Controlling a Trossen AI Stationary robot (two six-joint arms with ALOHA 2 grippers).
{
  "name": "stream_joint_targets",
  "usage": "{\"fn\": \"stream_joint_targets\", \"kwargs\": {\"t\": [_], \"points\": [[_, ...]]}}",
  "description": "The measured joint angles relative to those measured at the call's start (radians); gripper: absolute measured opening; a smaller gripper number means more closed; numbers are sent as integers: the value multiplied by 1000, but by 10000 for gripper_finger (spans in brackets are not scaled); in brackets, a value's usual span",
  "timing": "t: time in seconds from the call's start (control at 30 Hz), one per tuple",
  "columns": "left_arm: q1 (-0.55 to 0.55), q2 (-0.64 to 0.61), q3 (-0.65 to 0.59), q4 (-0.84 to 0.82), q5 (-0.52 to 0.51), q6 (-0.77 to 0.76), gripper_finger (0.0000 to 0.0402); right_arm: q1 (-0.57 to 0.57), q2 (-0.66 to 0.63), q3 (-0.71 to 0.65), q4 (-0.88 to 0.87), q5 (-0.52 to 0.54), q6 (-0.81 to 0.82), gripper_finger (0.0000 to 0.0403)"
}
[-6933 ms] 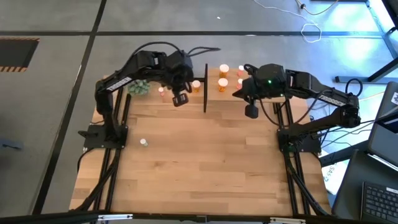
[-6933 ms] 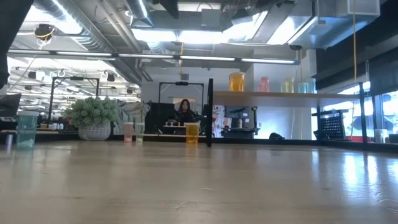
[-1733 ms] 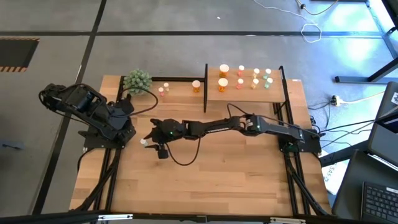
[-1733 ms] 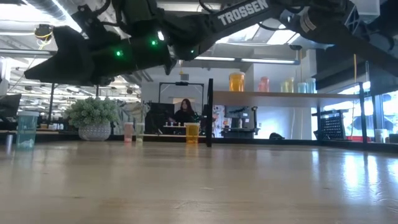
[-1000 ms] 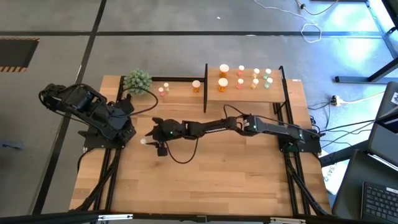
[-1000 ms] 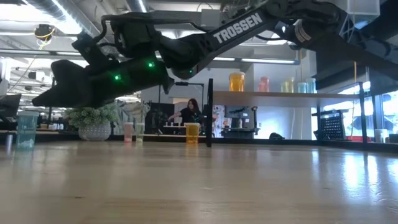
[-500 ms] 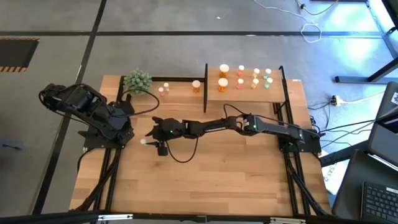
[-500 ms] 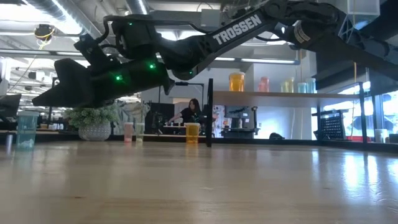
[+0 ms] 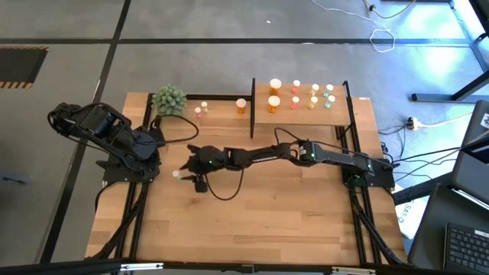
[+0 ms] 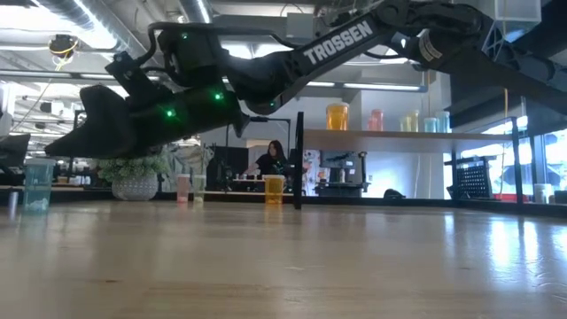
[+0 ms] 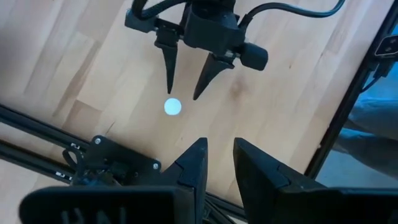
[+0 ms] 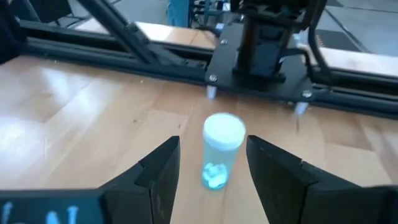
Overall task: Pick and place medicine bottles onto shelf by color
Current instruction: Put the blue pill bottle on the shelf aligned with the other blue pill bottles
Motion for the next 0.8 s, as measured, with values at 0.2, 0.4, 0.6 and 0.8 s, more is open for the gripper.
{"fn": "stream_joint_targets", "kwargs": {"t": [0.2, 0.4, 0.6, 0.8], "points": [[0, 0, 0, 0, 0, -1, 72, 0, 0, -12, 5, 16, -22, 188], [0, 0, 0, 0, -3, -1, 72, 0, 0, -13, 20, 21, -19, 188], [0, 0, 0, 0, -3, -4, 72, 0, 10, -13, 78, 11, 8, 188], [0, 0, 0, 0, -4, -4, 72, 0, 40, -14, 121, -11, 30, 188]]}}
